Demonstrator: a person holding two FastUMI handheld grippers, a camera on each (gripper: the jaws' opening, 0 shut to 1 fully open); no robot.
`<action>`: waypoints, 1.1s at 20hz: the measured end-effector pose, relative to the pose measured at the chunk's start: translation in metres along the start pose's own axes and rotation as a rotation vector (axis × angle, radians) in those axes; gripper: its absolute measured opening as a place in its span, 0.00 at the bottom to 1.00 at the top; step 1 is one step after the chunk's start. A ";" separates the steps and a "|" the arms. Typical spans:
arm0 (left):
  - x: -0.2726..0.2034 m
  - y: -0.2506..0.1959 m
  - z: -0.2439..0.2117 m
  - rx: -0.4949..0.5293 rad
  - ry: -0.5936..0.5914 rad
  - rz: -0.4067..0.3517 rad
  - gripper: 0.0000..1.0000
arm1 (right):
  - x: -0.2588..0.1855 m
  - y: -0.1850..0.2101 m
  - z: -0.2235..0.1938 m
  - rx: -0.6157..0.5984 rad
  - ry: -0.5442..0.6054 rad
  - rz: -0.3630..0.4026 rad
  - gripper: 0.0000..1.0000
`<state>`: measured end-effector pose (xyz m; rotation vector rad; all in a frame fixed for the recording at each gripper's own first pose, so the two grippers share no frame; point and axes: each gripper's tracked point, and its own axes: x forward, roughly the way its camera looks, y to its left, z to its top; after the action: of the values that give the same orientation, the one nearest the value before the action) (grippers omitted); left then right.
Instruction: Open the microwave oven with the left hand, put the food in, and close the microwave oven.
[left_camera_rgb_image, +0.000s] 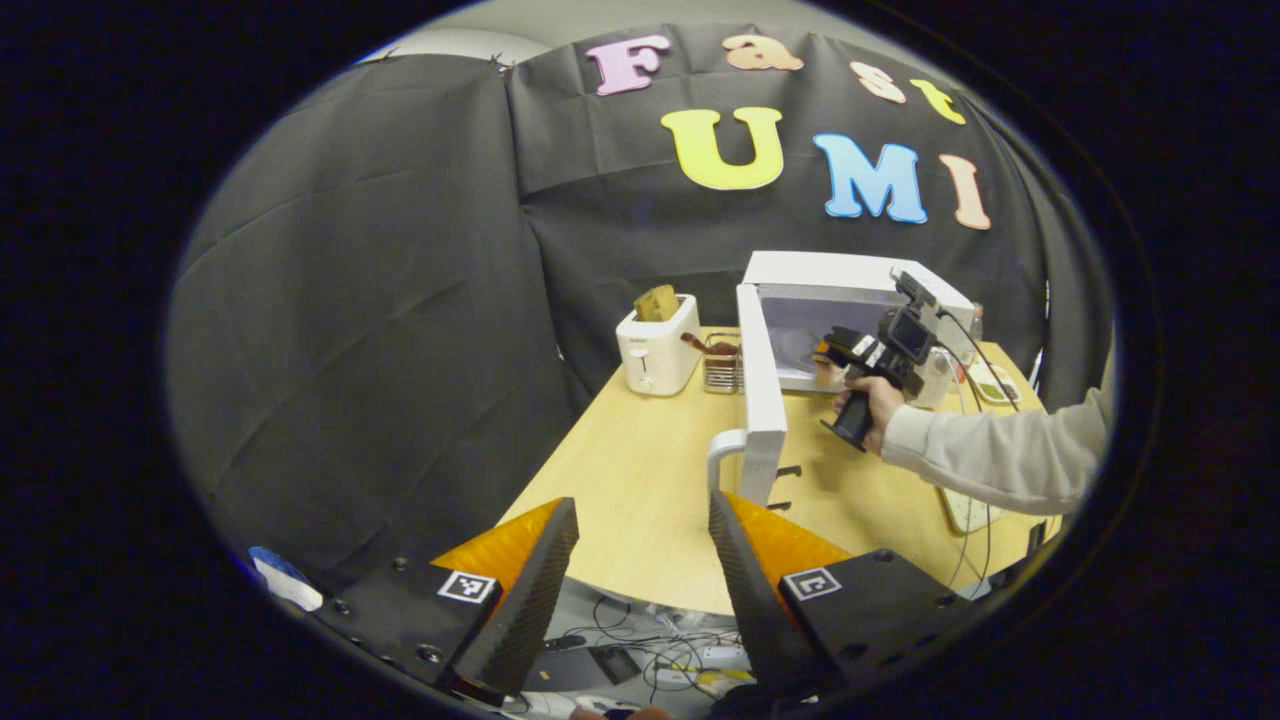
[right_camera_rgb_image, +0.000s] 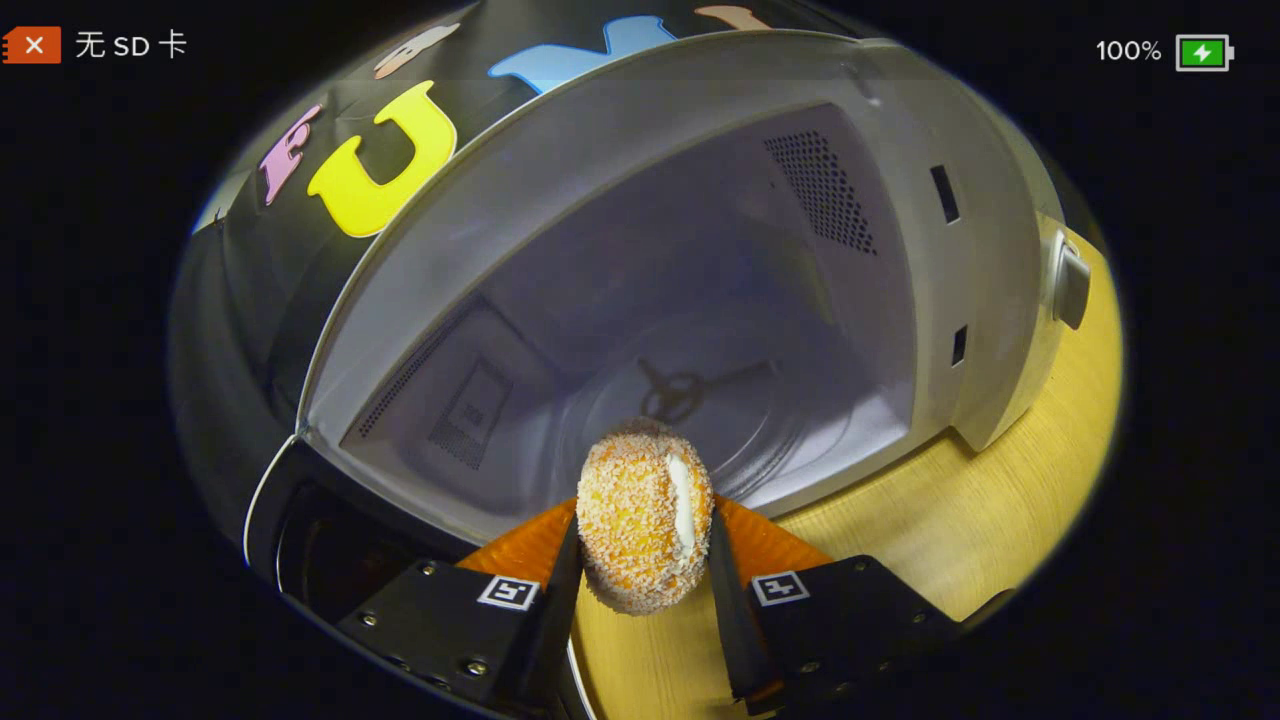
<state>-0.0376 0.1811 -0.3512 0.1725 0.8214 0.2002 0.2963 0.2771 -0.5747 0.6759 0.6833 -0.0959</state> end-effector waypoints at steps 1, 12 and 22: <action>-0.001 0.000 -0.001 0.004 0.008 0.004 0.89 | 0.005 0.000 0.005 0.005 -0.028 -0.011 0.62; -0.006 -0.001 -0.017 -0.027 0.054 0.037 0.89 | 0.037 -0.006 0.019 -0.001 -0.160 -0.058 0.68; -0.012 0.001 -0.013 -0.048 0.028 0.058 0.89 | 0.012 -0.003 0.013 -0.073 -0.083 -0.012 0.98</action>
<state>-0.0550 0.1799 -0.3511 0.1483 0.8390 0.2769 0.3119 0.2679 -0.5763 0.5945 0.6088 -0.1090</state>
